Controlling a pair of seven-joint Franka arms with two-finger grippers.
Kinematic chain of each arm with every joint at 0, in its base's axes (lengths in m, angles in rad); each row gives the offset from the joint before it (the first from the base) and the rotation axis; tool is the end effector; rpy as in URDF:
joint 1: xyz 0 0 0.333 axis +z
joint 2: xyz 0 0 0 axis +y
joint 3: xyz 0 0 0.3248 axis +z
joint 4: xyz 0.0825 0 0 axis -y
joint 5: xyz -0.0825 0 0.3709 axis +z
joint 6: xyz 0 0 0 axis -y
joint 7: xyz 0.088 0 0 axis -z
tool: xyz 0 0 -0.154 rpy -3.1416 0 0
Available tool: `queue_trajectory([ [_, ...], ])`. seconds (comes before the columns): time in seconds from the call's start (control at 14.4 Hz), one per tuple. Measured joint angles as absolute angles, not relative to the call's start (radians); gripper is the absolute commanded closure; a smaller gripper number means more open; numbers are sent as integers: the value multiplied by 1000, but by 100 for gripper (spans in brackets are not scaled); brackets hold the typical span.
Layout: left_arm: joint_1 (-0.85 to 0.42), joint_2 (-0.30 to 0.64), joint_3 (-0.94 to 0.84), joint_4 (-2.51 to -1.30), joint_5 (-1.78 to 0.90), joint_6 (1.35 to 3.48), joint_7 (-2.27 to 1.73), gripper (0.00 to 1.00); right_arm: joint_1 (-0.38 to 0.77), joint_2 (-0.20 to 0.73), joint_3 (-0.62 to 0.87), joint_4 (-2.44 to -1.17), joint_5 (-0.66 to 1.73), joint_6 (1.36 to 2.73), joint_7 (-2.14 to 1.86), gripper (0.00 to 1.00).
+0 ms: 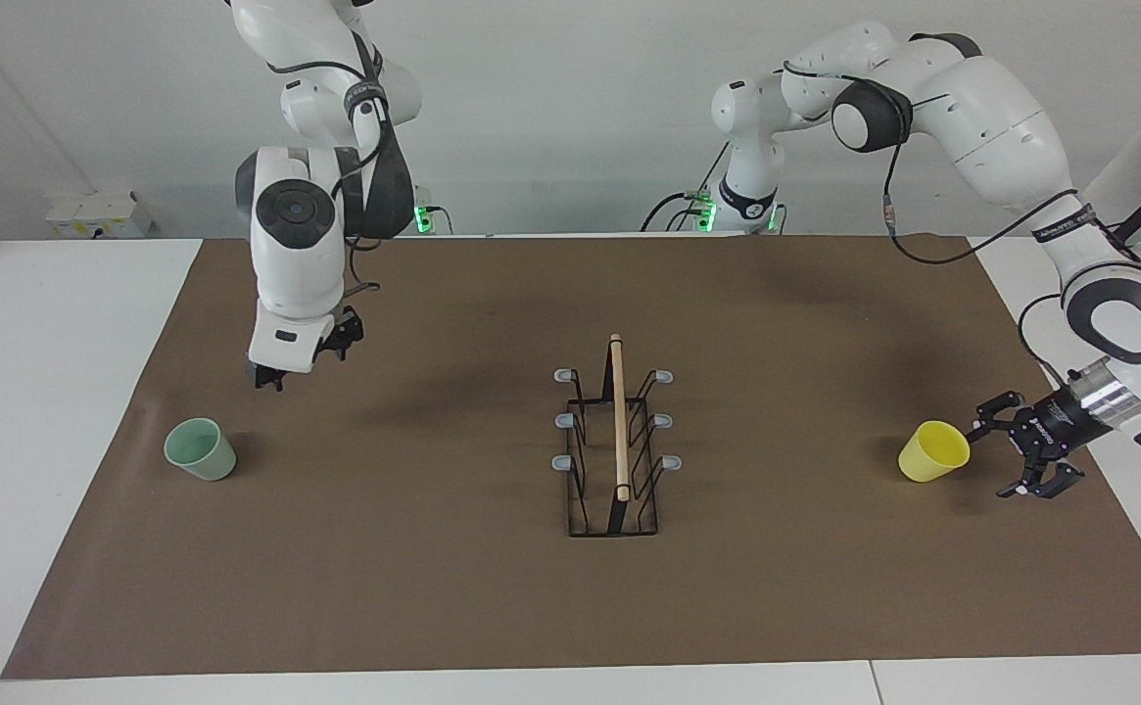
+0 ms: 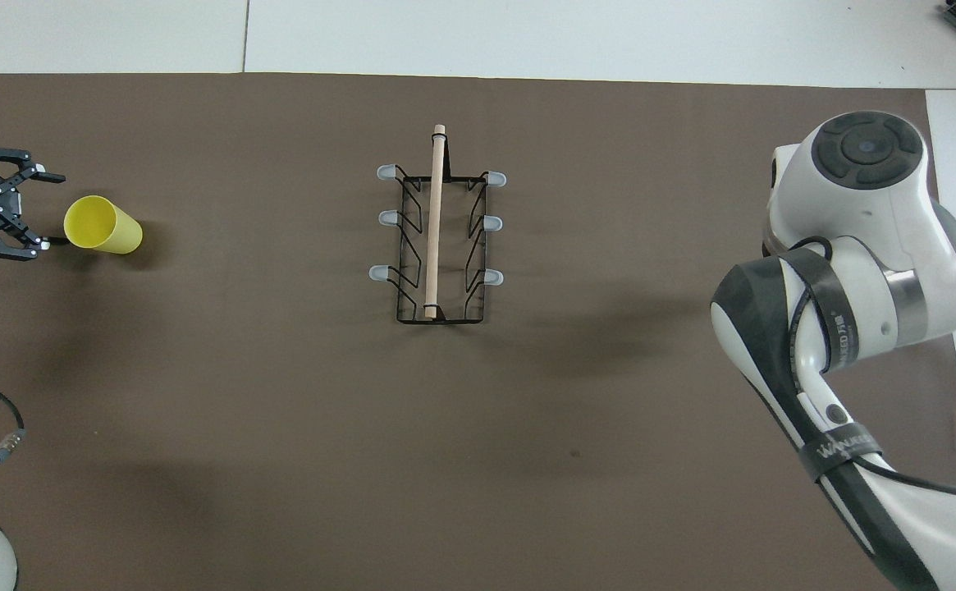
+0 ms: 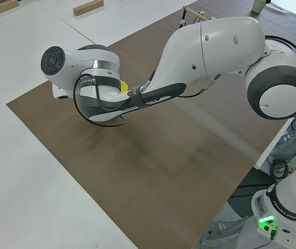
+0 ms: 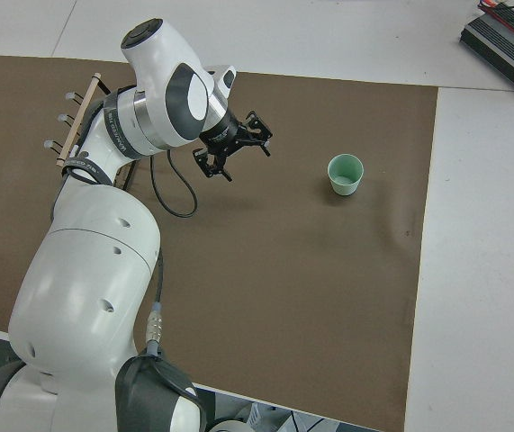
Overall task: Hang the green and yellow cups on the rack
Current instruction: 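Reach the left gripper to the yellow cup while the right gripper nears the green cup, then grasp the yellow cup with the left gripper while the right gripper grasps the green cup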
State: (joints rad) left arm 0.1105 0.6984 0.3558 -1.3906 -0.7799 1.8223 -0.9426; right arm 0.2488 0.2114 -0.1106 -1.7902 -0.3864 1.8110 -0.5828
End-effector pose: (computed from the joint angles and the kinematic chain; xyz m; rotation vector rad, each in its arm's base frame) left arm 0.6772 0.1906 0.2798 1.8254 1.9555 -0.4353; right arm 0.5822 0.0349 0.3959 2.5317 1.1466 -0.3797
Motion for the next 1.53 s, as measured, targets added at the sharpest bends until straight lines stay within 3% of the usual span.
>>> queue_trajectory([
  [0.42,109,597,358,-1622,-911,1836,-962,0,343,222,-105,-1847,-657,1817,-706,0],
  [0.7,83,564,356,-1756,-1084,1987,-961,0,338,218,-110,-1916,-856,1862,-862,0],
  [0.97,34,557,356,-1801,-1176,2075,-962,0,314,233,-113,-2029,-1029,1987,-909,0],
  [1.18,16,553,355,-1804,-1184,2079,-962,0,308,294,-113,-2046,-1116,2006,-883,0],
  [1.25,12,551,354,-1804,-1185,2078,-962,4,307,315,-113,-2046,-1137,2007,-849,0],
  [1.46,5,546,355,-1804,-1186,2076,-955,90,289,363,-113,-2052,-1215,2030,-757,0],
  [1.53,5,543,355,-1804,-1186,2073,-939,100,281,377,-113,-2061,-1251,2043,-724,0],
])
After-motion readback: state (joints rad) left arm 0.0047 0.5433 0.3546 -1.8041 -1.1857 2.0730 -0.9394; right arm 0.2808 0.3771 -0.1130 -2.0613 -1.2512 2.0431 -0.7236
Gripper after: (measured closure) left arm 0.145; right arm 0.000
